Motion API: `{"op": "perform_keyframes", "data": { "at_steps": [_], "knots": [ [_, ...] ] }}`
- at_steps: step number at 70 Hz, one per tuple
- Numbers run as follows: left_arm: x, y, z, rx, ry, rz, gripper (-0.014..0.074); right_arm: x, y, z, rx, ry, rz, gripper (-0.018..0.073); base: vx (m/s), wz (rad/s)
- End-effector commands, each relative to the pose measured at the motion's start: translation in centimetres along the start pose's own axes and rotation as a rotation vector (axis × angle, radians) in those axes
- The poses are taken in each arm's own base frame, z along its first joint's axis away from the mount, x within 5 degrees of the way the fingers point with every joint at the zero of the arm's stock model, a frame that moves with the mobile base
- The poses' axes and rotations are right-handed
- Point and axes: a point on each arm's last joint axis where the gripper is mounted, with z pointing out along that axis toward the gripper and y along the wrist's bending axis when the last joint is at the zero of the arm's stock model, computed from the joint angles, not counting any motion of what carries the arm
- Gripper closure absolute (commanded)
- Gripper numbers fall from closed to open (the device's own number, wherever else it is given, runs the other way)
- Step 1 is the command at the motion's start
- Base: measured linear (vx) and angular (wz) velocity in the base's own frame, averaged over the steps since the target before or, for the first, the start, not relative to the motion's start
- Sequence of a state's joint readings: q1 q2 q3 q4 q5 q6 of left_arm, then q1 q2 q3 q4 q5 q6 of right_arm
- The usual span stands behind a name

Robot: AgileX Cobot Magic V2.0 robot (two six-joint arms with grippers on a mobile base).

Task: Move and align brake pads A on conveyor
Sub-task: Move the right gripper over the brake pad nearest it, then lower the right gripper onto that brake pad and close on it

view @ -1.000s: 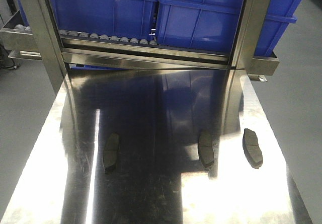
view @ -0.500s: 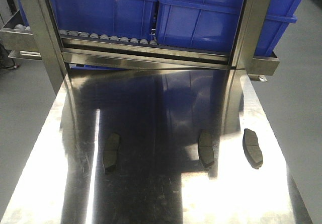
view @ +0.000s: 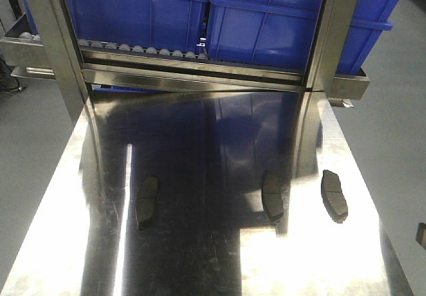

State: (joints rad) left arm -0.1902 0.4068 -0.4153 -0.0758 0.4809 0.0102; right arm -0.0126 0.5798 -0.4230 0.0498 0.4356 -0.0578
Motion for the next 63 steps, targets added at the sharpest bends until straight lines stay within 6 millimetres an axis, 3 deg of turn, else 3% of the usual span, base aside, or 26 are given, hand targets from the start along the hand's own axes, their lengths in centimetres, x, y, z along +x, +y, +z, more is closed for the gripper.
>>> {"op": "perform_keyframes", "data": {
  "at_steps": [1,25,53,63],
  "knots": [
    [-1.8,-0.1,-0.4,0.010,-0.123,-0.014,0.0602,-1.7,-0.1,0.8,0.001,-0.012,0.002,0.0569,0.00,0.00],
    [-1.8,-0.1,-0.4,0.010,-0.123,-0.014,0.0602,-1.1,-0.1,3.1,-0.006,0.181,0.019,0.0538,0.00,0.00],
    [-1.8,-0.1,-0.4,0.010,-0.123,-0.014,0.0602,-1.5,0.0,3.5,-0.013,0.261,0.003,0.0202,0.00,0.00],
    [-1.8,-0.1,-0.4,0.010,-0.123,-0.014,0.0602,-1.7,0.2,3.6,-0.027,0.252,-0.017,0.0149,0.00,0.00]
  ]
}}
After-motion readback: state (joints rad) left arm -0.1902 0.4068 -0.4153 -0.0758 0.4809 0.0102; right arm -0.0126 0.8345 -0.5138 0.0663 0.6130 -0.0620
